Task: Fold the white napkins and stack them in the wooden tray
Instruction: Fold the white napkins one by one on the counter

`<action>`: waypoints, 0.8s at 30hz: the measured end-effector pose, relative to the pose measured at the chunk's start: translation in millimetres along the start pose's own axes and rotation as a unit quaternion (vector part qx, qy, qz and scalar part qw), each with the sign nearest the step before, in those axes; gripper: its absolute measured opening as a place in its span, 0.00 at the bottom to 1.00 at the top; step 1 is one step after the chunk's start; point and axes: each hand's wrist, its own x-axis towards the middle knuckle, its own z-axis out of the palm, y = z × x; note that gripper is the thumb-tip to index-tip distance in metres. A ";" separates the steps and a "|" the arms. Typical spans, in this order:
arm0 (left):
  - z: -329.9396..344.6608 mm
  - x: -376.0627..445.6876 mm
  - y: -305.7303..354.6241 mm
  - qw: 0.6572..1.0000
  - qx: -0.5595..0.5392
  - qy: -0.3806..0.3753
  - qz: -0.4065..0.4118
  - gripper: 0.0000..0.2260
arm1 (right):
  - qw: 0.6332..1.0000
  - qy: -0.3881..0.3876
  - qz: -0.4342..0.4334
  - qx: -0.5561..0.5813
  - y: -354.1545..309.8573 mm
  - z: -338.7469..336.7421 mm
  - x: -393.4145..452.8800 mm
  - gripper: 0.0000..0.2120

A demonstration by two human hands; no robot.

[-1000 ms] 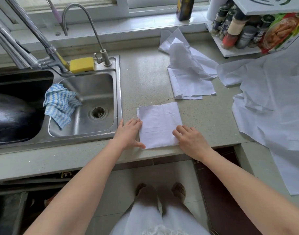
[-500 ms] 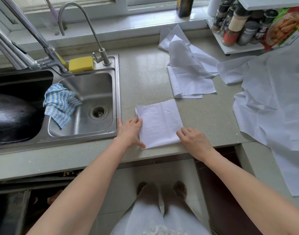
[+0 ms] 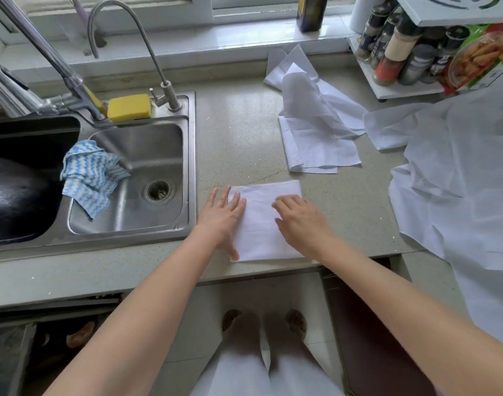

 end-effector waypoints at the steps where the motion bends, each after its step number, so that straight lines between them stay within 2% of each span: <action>1: 0.3 2.1 -0.7 1.000 -0.009 -0.012 -0.005 0.64 | 1.000 0.005 0.003 0.023 -8.9 5.0 8.2 0.22; 5: 5.8 5.2 -5.0 0.998 -0.048 -0.030 -0.016 0.65 | 0.994 -0.098 -0.052 0.000 -22.9 49.8 10.8 0.29; 10: 4.7 8.2 -3.0 0.998 -0.057 -0.041 -0.006 0.66 | 0.998 -0.051 -0.008 -0.026 33.0 63.9 2.3 0.30; 14: 3.2 10.6 -3.1 0.997 -0.063 -0.042 0.004 0.67 | 0.997 -0.059 0.046 -0.019 67.2 50.0 18.9 0.30; 18: 0.9 9.6 -4.3 0.996 -0.074 -0.046 0.009 0.67 | 0.995 -0.077 0.065 -0.001 72.3 37.6 29.5 0.29; 19: 0.1 9.6 -4.4 0.996 -0.075 -0.047 0.011 0.67 | 0.997 -0.053 0.052 -0.007 73.2 32.6 27.8 0.28; 21: -1.4 9.6 -5.6 0.996 -0.072 -0.047 0.013 0.67 | 0.997 0.037 -0.043 -0.052 76.8 20.3 21.3 0.29; 22: -2.1 9.3 -6.6 0.996 -0.067 -0.048 0.015 0.66 | 0.986 0.065 -0.122 -0.092 80.0 14.2 18.1 0.31; 24: -4.0 9.0 -8.5 0.998 -0.046 -0.046 0.022 0.66 | 0.936 0.050 -0.284 -0.200 92.7 6.6 12.7 0.31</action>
